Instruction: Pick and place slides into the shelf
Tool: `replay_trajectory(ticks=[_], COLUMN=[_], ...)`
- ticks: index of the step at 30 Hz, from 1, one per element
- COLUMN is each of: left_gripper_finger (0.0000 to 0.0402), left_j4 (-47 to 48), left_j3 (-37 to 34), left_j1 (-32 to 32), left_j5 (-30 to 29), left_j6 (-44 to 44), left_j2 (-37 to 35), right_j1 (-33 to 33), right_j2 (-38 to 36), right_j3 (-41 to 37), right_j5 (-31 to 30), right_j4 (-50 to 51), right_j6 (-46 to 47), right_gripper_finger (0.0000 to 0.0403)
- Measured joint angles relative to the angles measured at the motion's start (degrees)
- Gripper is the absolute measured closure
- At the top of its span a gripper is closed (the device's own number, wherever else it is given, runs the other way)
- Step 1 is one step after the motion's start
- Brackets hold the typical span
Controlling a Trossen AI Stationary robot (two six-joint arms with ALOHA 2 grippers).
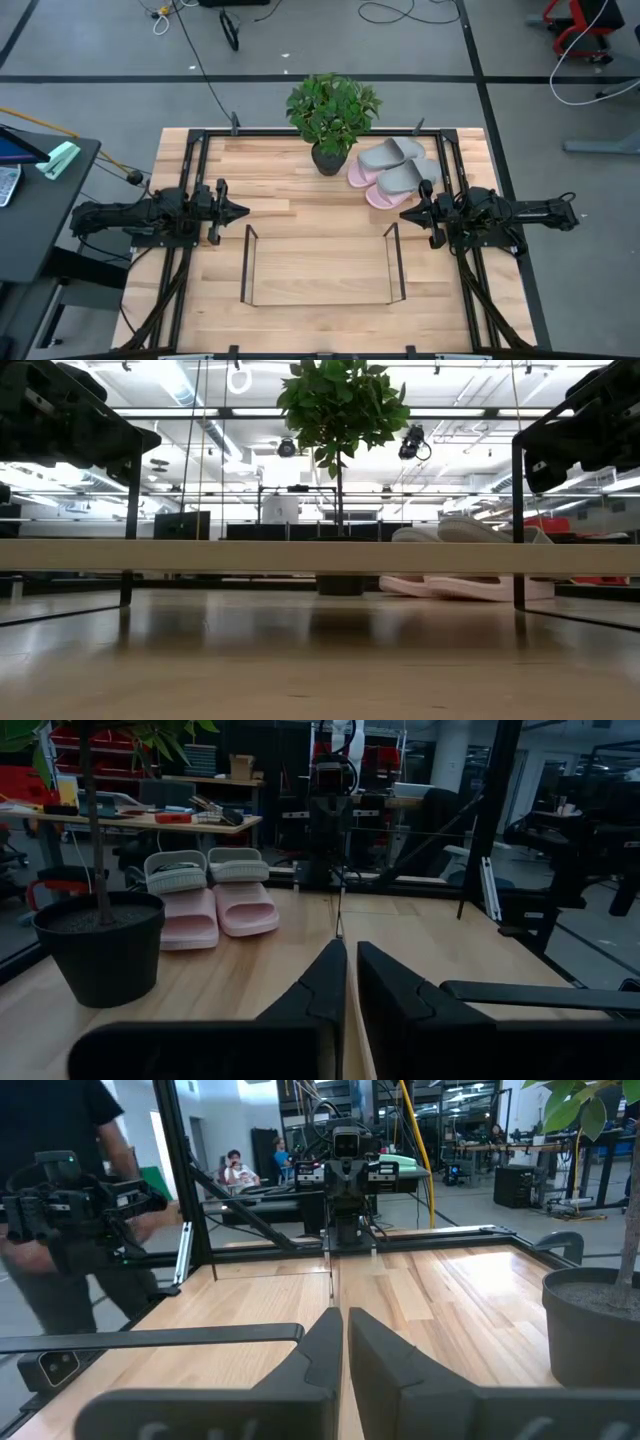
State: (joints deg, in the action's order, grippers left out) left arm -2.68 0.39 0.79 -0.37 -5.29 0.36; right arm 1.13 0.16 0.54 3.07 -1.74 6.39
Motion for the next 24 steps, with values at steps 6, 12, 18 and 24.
replay_trajectory(ticks=[6,12,18,24], left_gripper_finger=[0.0378,0.0369,0.0363,0.0370], left_j4=[0.0,0.0,0.0,0.0], left_j3=[0.0,0.0,0.0,0.0], left_j1=[0.0,0.0,0.0,0.0], left_j5=[0.0,0.0,0.0,0.0], left_j6=[0.0,0.0,0.0,0.0], left_j2=[0.0,0.0,0.0,0.0], right_j1=[0.0,0.0,0.0,0.0], right_j2=[0.0,0.0,0.0,0.0], right_j3=[0.0,0.0,0.0,0.0], right_j5=[0.0,0.0,0.0,0.0], right_j4=[0.0,0.0,0.0,0.0], right_j6=[0.0,0.0,0.0,0.0], right_gripper_finger=[0.0376,0.0376,0.0376,0.0376])
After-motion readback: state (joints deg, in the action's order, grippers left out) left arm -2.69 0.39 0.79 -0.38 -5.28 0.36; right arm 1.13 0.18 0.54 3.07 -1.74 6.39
